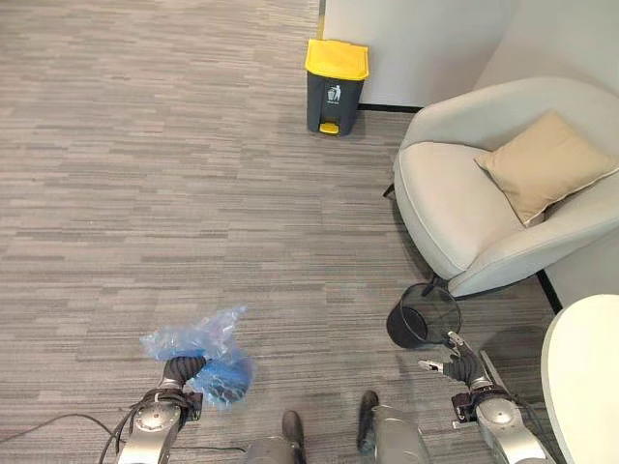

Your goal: Gather garbage on tea table into small bin, then transfer packed bag to large trash can.

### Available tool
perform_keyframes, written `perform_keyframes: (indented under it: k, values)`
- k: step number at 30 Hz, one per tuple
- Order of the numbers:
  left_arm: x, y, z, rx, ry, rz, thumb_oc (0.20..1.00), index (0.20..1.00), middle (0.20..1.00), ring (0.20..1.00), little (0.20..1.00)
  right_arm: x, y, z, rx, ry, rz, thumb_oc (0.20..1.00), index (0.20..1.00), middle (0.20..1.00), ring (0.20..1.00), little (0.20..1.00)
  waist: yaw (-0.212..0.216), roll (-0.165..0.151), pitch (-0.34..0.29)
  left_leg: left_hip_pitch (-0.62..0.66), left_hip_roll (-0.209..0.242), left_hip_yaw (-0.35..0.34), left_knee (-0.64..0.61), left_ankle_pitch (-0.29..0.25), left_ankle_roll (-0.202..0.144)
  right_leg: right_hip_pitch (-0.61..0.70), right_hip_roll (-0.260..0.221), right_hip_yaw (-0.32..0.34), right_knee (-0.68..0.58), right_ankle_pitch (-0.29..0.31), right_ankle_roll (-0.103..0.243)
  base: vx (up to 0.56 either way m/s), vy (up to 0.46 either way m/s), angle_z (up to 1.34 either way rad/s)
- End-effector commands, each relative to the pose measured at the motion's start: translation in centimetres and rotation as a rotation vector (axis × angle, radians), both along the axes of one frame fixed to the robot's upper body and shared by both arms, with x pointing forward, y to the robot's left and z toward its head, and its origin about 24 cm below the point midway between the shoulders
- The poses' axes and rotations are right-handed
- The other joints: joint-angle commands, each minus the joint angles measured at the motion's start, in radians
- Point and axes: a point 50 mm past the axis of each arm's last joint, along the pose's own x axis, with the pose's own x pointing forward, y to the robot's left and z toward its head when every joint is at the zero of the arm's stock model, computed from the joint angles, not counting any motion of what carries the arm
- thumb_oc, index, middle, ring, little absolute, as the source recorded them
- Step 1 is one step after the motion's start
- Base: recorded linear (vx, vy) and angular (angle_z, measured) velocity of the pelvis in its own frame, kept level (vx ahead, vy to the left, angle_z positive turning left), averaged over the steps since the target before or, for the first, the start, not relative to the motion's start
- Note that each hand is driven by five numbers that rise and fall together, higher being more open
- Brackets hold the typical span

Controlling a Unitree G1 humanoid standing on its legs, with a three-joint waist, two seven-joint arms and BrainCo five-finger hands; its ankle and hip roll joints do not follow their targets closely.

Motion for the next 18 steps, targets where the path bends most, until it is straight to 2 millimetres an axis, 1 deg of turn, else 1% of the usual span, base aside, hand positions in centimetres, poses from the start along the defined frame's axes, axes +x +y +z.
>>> perform_keyframes:
  k: [1,2,3,4,5,6,7,8,9,10,11,12,13,14,15,16,18]
  values:
    - [1.0,-0.1,1.7,0.018,-0.102,-0.030,0.200,0.200,0.200,0.200,0.200,1.6,-0.9,1.7,-0.036,-0.089,-0.005,1.000,1.000,1.000,1.000,1.000,-0.006,0.039,0.010,0.039,0.020,-0.092,0.038,-0.121,-0.044,0.047,0.040,-0.027,-0.099,0.011,0.010,0.23,-0.018,0.04]
    - [1.0,-0.2,1.6,0.014,-0.098,-0.032,0.200,0.200,0.200,0.200,0.200,1.5,-1.0,1.6,-0.038,-0.085,-0.004,1.000,1.000,1.000,1.000,1.000,-0.010,0.040,0.009,0.049,0.015,-0.100,0.034,-0.128,-0.045,0.038,0.039,-0.031,-0.123,0.021,0.015,0.45,-0.105,0.12]
    - [1.2,-0.5,1.5,0.011,-0.099,-0.036,0.200,0.200,0.200,0.200,0.200,1.3,-1.0,1.5,-0.040,-0.078,-0.005,1.000,1.000,1.000,1.000,1.000,-0.026,0.038,0.012,0.088,0.002,-0.124,0.032,-0.150,-0.058,-0.008,0.036,-0.048,-0.195,0.064,0.026,0.57,-0.189,0.43]
    - [1.2,-0.6,1.5,0.011,-0.102,-0.046,0.200,0.200,0.200,0.200,0.200,0.7,-1.1,1.2,-0.040,-0.063,-0.007,1.000,1.000,1.000,1.000,1.000,-0.040,0.044,0.013,0.120,0.008,-0.149,0.037,-0.176,-0.072,-0.023,0.039,-0.046,-0.205,0.076,0.035,0.49,-0.178,0.60]
    - [1.2,-0.6,1.5,0.012,-0.102,-0.046,0.200,0.200,0.200,0.200,0.200,0.7,-1.1,1.2,-0.039,-0.063,-0.007,1.000,1.000,1.000,1.000,1.000,-0.042,0.041,0.012,0.117,0.004,-0.150,0.037,-0.172,-0.072,-0.025,0.036,-0.046,-0.209,0.079,0.035,0.53,-0.286,1.03]
    - [0.9,-0.7,1.4,0.015,-0.093,-0.057,0.200,0.200,0.200,0.200,0.200,-0.1,-1.4,0.8,-0.039,-0.044,-0.022,1.000,1.000,1.000,1.000,1.000,-0.053,0.043,-0.009,0.152,0.017,-0.171,0.054,-0.203,-0.097,0.011,0.042,-0.029,-0.215,0.080,0.021,0.31,-0.196,1.18]
    - [0.9,-0.7,1.4,0.015,-0.093,-0.057,0.200,0.200,0.200,0.200,0.200,0.0,-1.4,0.8,-0.039,-0.044,-0.021,1.000,1.000,1.000,1.000,1.000,-0.055,0.039,-0.010,0.149,0.013,-0.173,0.053,-0.199,-0.097,0.009,0.039,-0.029,-0.218,0.084,0.021,0.44,-0.277,1.16]
    - [0.6,-0.8,1.2,0.008,-0.086,-0.054,0.200,0.200,0.200,0.200,0.200,-0.2,-1.6,0.7,-0.039,-0.038,-0.027,1.000,1.000,1.000,1.000,1.000,-0.059,0.044,-0.025,0.158,0.031,-0.169,0.059,-0.206,-0.109,0.018,0.039,-0.037,-0.211,0.079,0.016,0.28,-0.203,0.75]
    - [0.4,-1.0,1.0,-0.003,-0.081,-0.054,0.200,0.200,0.200,0.200,0.200,-0.3,-1.8,0.8,-0.039,-0.042,-0.035,1.000,1.000,1.000,1.000,1.000,-0.067,0.058,-0.040,0.156,0.068,-0.157,0.098,-0.187,-0.140,0.038,0.051,-0.051,-0.211,0.061,0.004,0.53,-0.427,0.54]
    - [0.4,-1.3,0.9,-0.022,-0.082,-0.061,0.200,0.200,0.200,0.200,0.200,-0.3,-2.4,0.9,-0.047,-0.048,-0.045,1.000,1.000,1.000,1.000,1.000,-0.072,0.066,-0.051,0.110,0.126,-0.130,0.247,-0.106,-0.184,0.106,0.086,-0.069,-0.232,0.017,-0.029,0.40,-0.347,0.33]
    - [0.4,-1.3,0.9,-0.021,-0.082,-0.061,0.200,0.200,0.200,0.200,0.200,-0.3,-2.3,0.9,-0.047,-0.048,-0.045,1.000,1.000,1.000,1.000,1.000,-0.074,0.062,-0.053,0.106,0.122,-0.131,0.246,-0.102,-0.184,0.104,0.083,-0.070,-0.235,0.021,-0.029,0.30,-0.294,0.20]
    - [0.5,-1.4,0.9,-0.026,-0.083,-0.061,0.200,0.200,0.200,0.200,0.200,-0.3,-2.5,0.9,-0.049,-0.047,-0.053,1.000,1.000,1.000,1.000,1.000,-0.074,0.061,-0.051,0.079,0.139,-0.125,0.304,-0.061,-0.192,0.129,0.095,-0.073,-0.247,0.003,-0.043,0.15,-0.146,-0.25]
    - [0.9,-1.7,0.9,-0.033,-0.089,-0.065,0.200,0.200,0.200,0.200,0.200,-0.1,-2.7,1.1,-0.050,-0.053,-0.057,1.000,1.000,1.000,1.000,1.000,-0.067,0.056,-0.038,0.025,0.151,-0.112,0.362,-0.045,-0.176,0.160,0.105,-0.067,-0.256,-0.023,-0.061,0.28,-0.201,-0.23]
    - [1.1,-1.8,1.0,-0.034,-0.093,-0.069,0.200,0.200,0.200,0.200,0.200,0.3,-2.7,1.4,-0.048,-0.067,-0.062,1.000,1.000,1.000,1.000,1.000,-0.056,0.041,-0.031,-0.047,0.141,-0.098,0.357,-0.074,-0.154,0.187,0.100,-0.058,-0.268,-0.038,-0.062,0.27,-0.143,-0.51]
    - [1.0,-1.8,0.9,-0.034,-0.089,-0.070,0.200,0.200,0.200,0.200,0.200,0.3,-2.8,1.4,-0.051,-0.068,-0.062,1.000,1.000,1.000,1.000,1.000,-0.049,0.034,-0.028,-0.071,0.139,-0.087,0.334,-0.093,-0.146,0.199,0.099,-0.054,-0.272,-0.045,-0.060,0.35,-0.078,-0.59]
    - [0.9,-1.8,0.9,-0.031,-0.086,-0.074,0.200,0.200,0.200,0.200,0.200,0.4,-3.0,1.4,-0.066,-0.065,-0.063,1.000,1.000,1.000,1.000,1.000,-0.024,0.024,-0.013,-0.173,0.120,-0.083,0.277,-0.061,-0.146,0.243,0.101,-0.043,-0.282,-0.064,-0.058,0.40,-0.015,-0.76]
    - [1.0,-1.9,0.9,-0.024,-0.081,-0.077,0.200,0.200,0.200,0.200,0.200,0.2,-3.0,1.2,-0.071,-0.058,-0.076,1.000,1.000,1.000,1.000,1.000,0.011,0.038,-0.002,-0.269,0.106,-0.092,0.136,0.102,-0.170,0.317,0.149,-0.009,-0.300,-0.099,-0.065,0.53,0.042,-0.63]
